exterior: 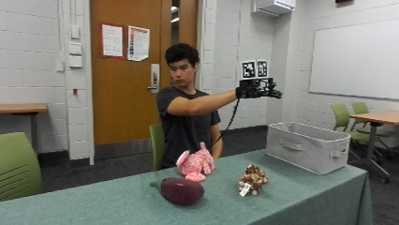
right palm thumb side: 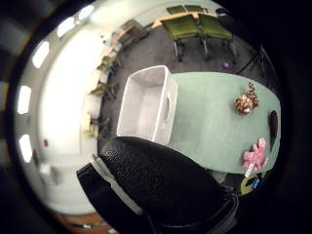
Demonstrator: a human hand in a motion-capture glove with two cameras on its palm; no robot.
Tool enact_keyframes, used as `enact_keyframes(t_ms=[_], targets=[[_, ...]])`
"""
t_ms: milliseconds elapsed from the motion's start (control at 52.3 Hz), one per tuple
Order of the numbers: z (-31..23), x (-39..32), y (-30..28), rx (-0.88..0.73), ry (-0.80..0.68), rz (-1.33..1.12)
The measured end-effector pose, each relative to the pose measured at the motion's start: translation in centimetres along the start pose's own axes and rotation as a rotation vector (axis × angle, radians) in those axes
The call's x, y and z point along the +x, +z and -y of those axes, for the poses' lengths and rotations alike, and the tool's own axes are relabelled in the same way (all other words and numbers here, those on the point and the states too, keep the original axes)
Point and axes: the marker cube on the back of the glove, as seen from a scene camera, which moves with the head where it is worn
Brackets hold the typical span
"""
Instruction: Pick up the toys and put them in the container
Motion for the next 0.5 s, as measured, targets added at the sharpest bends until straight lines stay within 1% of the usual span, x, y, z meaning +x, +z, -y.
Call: enact_keyframes(t_ms=[363, 497], targets=[[0.6, 1.1, 1.3, -0.020, 0.010, -0.010], [1.1, 1.8, 1.5, 0.001, 0.002, -0.039]])
